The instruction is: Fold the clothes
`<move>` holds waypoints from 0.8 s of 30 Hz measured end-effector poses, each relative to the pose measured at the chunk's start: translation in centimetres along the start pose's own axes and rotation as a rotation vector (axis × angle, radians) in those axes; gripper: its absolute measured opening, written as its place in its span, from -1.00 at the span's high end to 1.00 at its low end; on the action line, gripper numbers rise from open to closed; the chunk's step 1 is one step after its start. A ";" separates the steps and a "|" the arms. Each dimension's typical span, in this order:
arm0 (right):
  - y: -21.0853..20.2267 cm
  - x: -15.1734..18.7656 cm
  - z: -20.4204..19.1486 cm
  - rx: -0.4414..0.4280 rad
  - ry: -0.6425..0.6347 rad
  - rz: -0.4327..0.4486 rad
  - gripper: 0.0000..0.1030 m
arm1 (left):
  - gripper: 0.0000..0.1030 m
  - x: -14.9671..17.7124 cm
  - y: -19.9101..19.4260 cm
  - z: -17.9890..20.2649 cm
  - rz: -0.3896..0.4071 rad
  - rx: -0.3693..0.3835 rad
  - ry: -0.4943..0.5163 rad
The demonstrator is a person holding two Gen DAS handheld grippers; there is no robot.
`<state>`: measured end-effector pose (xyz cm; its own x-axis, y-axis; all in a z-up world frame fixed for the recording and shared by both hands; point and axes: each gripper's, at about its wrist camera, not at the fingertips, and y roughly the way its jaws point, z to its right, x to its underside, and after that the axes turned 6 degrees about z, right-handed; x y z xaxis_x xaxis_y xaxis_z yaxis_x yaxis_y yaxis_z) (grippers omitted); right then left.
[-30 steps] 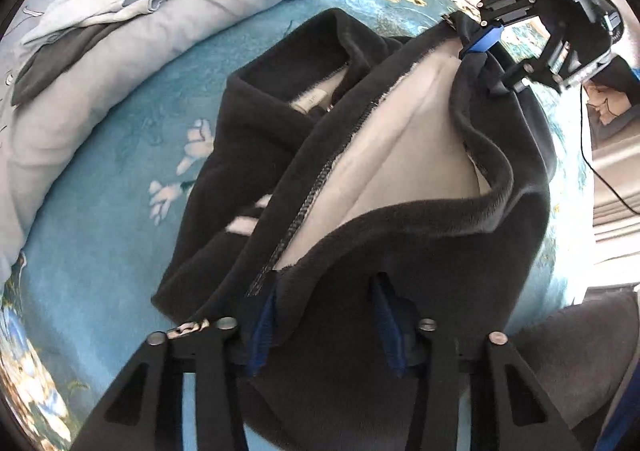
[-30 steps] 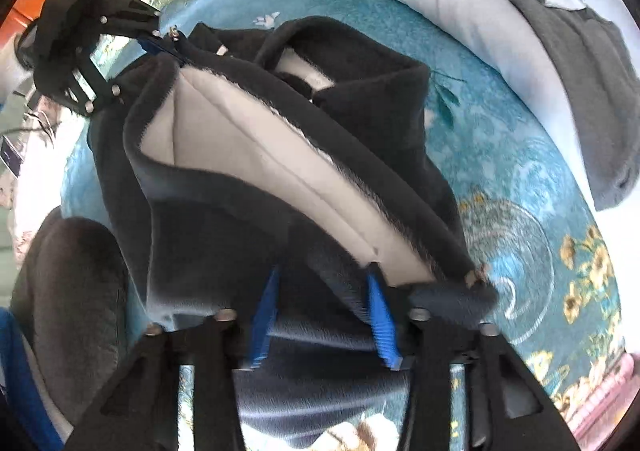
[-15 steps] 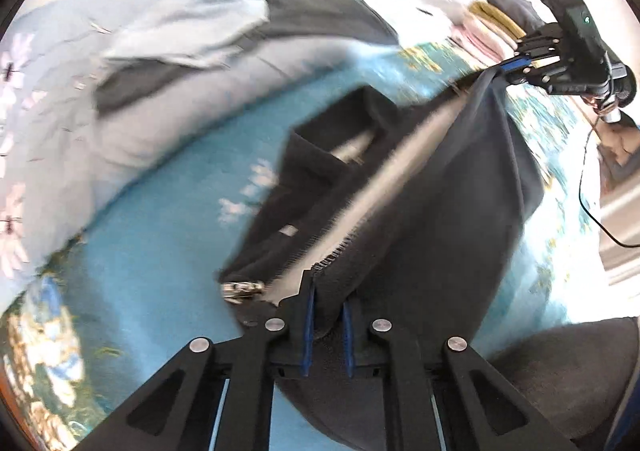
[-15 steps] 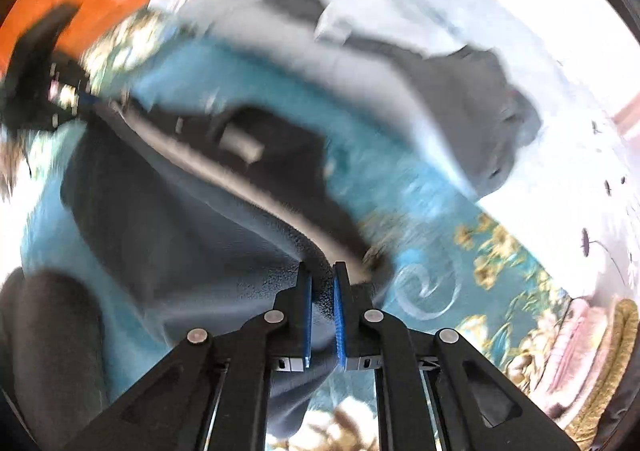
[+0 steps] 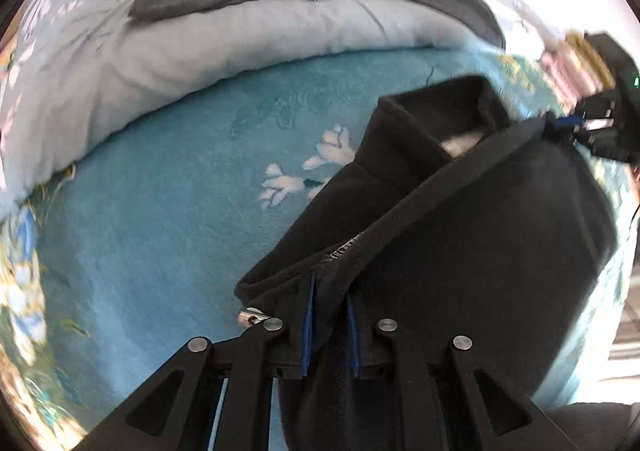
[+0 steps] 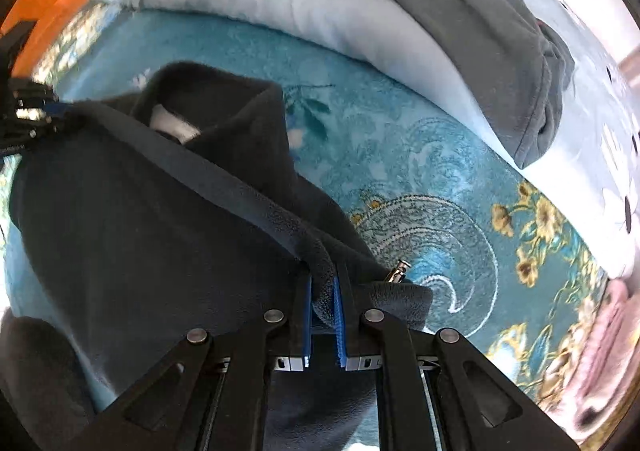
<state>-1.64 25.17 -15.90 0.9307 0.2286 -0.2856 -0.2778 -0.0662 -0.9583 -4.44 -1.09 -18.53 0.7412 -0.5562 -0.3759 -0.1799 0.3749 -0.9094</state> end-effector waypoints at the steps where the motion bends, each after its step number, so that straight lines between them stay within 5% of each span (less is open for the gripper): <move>1: -0.4 0.0 0.1 -0.009 0.016 0.011 0.77 | 0.65 0.0 -0.5 -0.1 0.011 0.017 -0.028; 6: -3.9 0.6 1.5 -0.095 0.122 0.100 0.59 | 0.17 0.7 -3.6 -2.1 0.112 0.102 -0.205; 11: -7.6 3.3 5.2 -0.124 0.320 0.258 0.31 | -0.02 4.1 -6.4 -4.6 0.211 0.073 -0.367; 17: -4.8 9.3 9.5 -0.300 0.644 0.226 0.13 | -0.13 9.8 -3.9 -7.1 0.182 0.213 -0.655; 19: -3.5 10.3 9.5 -0.361 0.716 0.224 -0.09 | -0.19 10.7 -3.1 -7.8 0.203 0.292 -0.758; 22: -1.9 11.2 9.3 -0.435 0.824 0.238 -0.10 | -0.27 11.2 -2.3 -7.8 0.220 0.369 -0.846; 24: -1.2 11.2 9.1 -0.473 0.871 0.251 -0.10 | -0.28 10.8 -1.6 -7.5 0.193 0.357 -0.843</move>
<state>6.94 36.65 -17.88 0.7606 -0.6176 -0.2001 -0.5420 -0.4344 -0.7194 -0.98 -13.26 -22.46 0.9687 0.2086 -0.1342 -0.2429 0.6878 -0.6841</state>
